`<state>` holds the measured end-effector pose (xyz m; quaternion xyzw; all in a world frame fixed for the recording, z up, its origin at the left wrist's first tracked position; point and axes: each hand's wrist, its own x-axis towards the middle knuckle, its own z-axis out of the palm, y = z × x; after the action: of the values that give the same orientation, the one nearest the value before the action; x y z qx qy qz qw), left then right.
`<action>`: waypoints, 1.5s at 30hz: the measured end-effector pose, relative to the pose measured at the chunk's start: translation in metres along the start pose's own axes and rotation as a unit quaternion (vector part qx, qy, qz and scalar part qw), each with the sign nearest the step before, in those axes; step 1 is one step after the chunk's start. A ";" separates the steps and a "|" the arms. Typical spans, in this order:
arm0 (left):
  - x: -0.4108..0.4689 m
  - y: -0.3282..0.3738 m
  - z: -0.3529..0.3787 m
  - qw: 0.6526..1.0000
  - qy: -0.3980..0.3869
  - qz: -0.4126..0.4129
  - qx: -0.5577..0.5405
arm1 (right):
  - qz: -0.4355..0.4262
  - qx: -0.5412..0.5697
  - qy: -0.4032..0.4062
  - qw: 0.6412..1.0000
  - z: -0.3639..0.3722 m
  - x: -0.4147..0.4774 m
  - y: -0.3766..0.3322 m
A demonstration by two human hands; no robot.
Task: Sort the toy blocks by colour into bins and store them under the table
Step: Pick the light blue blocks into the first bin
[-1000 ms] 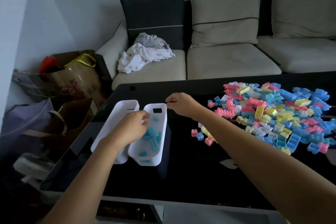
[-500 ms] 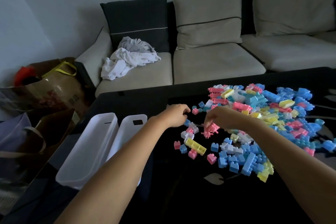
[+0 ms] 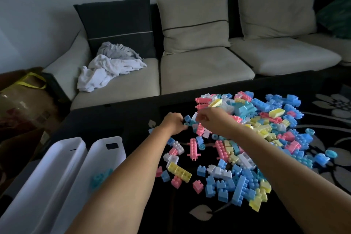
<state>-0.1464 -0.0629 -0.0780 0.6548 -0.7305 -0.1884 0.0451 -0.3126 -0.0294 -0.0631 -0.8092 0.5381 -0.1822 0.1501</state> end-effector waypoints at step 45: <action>0.015 -0.012 0.032 0.999 0.032 0.002 -0.033 | -0.114 -0.265 -0.151 0.945 0.014 0.041 0.021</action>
<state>-0.1472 -0.0715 -0.1141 0.6576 -0.7230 -0.1912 0.0907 -0.3087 -0.0742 -0.0798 -0.8937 0.4421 0.0756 -0.0120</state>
